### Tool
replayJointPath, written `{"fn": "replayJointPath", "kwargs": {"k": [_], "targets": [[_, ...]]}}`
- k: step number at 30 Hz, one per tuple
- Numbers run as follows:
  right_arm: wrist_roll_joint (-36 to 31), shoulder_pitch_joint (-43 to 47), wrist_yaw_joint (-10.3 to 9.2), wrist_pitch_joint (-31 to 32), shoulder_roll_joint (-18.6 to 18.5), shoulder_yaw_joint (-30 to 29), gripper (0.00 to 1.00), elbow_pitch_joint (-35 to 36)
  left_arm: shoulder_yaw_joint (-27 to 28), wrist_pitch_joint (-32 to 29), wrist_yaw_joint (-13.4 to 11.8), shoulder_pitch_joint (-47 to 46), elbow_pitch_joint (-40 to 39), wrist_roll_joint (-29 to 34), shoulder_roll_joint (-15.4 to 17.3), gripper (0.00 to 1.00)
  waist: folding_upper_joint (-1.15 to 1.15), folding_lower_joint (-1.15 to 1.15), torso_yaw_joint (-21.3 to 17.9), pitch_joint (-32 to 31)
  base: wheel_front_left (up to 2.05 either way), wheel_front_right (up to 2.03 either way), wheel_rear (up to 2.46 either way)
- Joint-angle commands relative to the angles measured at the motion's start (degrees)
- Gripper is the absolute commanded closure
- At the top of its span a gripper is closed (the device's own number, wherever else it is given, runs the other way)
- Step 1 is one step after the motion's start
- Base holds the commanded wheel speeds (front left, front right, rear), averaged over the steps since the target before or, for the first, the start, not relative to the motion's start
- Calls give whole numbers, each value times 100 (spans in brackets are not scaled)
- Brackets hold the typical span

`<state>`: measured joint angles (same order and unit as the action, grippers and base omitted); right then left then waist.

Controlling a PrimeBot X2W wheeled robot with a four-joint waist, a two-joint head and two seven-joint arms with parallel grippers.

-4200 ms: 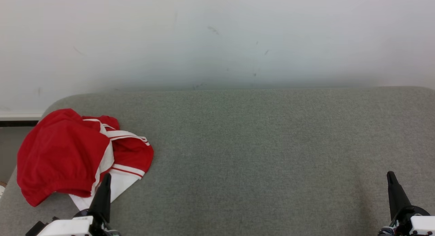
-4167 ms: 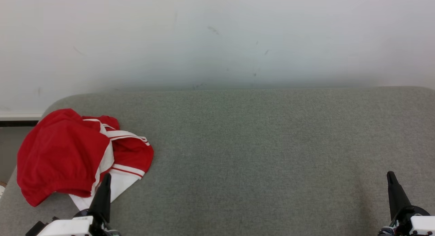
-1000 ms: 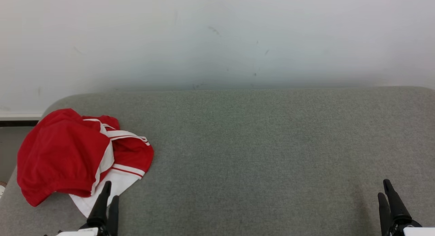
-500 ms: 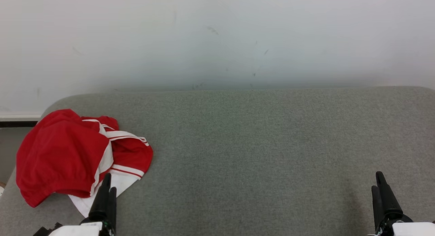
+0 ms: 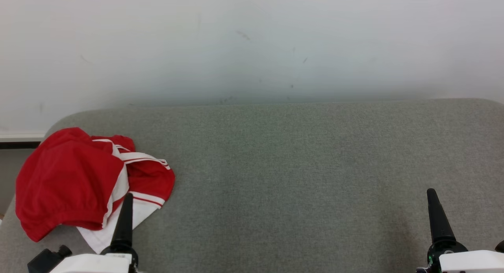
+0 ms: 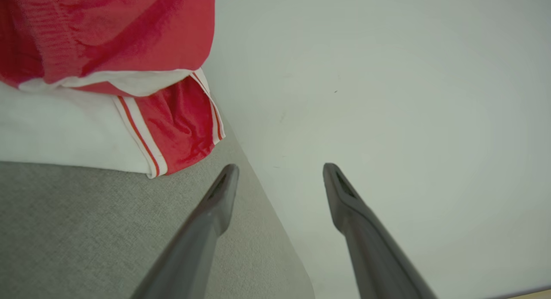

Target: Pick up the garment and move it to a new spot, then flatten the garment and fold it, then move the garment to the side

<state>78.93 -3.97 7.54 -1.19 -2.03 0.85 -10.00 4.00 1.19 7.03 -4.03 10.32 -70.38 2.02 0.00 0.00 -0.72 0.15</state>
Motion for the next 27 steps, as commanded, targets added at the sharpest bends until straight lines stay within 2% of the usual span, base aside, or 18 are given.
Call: {"fn": "replayJointPath", "kwargs": {"k": [1, 22, 27], "targets": [[-242, -134, -2, -65, -57, 32, 0, 145, -1, 67, -25, -99, -140, 251, 55, 0, 0, 0, -4, -1, 0, 0, 0], [-2986, -81, -4, -475, -81, 301, 0, 212, -279, 477, -235, 43, -206, 2603, 71, 0, 0, 0, -49, -82, 0, 0, 0], [-3467, -44, -4, -545, -82, 320, 0, 140, -329, 546, -295, 65, -174, 3035, 74, 0, 0, 0, -58, -116, 0, 0, 0]]}}
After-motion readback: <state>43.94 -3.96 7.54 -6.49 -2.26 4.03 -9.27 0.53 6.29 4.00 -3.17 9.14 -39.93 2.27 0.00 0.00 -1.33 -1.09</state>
